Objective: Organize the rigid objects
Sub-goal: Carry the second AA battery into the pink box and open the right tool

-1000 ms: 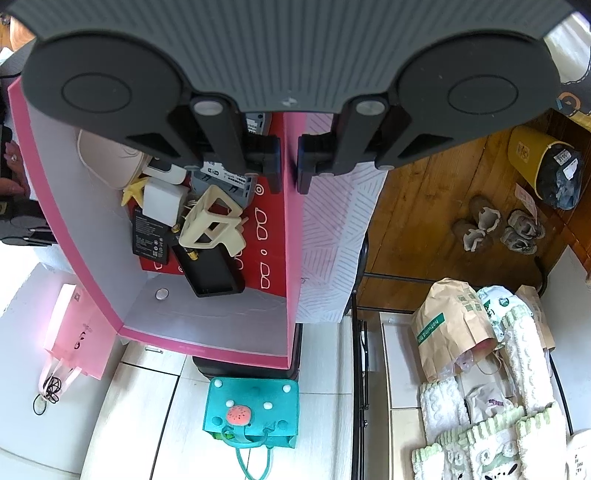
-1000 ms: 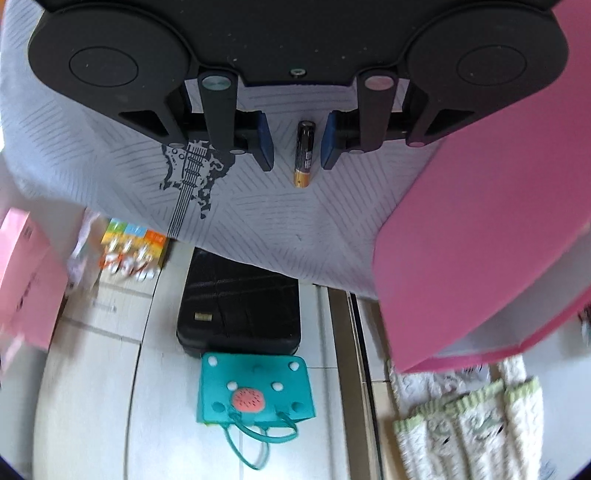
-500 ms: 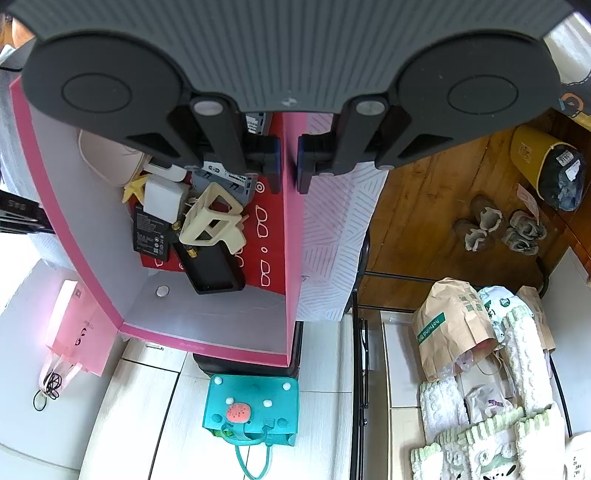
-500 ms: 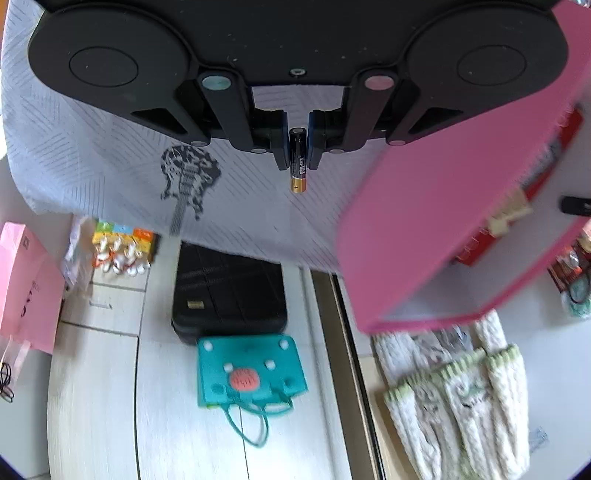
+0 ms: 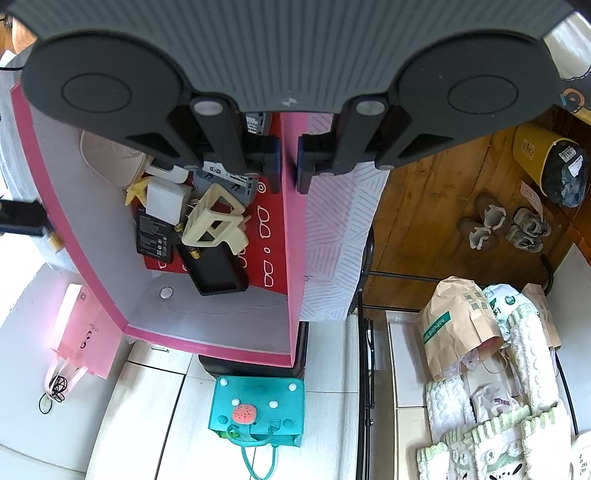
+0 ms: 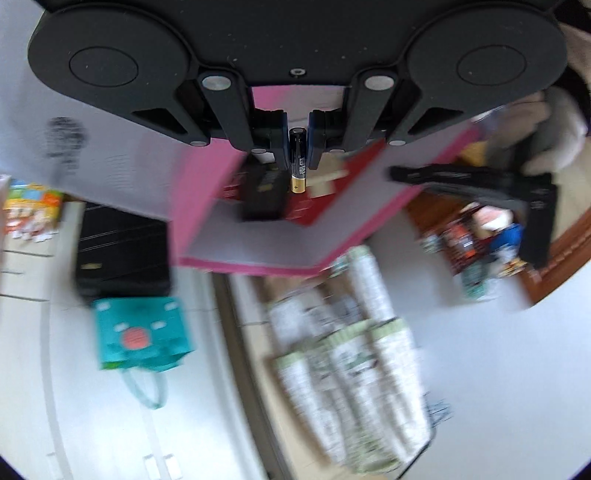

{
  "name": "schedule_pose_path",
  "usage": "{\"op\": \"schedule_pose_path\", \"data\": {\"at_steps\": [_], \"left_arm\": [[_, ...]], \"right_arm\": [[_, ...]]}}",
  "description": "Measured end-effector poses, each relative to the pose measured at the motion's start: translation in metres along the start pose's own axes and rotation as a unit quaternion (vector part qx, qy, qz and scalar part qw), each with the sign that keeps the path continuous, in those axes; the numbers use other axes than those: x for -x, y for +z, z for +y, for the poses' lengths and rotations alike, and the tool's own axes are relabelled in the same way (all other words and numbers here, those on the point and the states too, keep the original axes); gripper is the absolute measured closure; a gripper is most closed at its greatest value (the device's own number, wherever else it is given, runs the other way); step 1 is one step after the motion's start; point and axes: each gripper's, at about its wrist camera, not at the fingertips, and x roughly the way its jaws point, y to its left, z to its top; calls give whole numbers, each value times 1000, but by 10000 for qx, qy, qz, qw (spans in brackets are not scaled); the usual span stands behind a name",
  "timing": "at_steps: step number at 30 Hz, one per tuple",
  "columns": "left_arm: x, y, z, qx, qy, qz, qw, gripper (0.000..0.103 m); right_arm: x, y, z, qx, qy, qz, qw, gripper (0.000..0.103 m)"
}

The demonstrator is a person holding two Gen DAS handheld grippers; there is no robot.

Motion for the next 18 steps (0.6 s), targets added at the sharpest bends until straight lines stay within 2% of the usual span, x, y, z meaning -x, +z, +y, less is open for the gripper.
{"op": "schedule_pose_path", "data": {"at_steps": [5, 8, 15, 18], "left_arm": [[0, -1, 1, -33, -34, -7, 10000, 96], [0, -1, 1, -43, -51, -5, 10000, 96], [0, 0, 3, 5, -130, -15, 9999, 95], [0, -1, 4, 12, -145, -8, 9999, 95]], "right_arm": [[-39, 11, 28, 121, 454, 545, 9974, 92], [-57, 14, 43, 250, 577, 835, 9945, 92], [-99, 22, 56, 604, 325, 1321, 9889, 92], [-103, 22, 57, 757, 104, 1307, 9885, 92]]}}
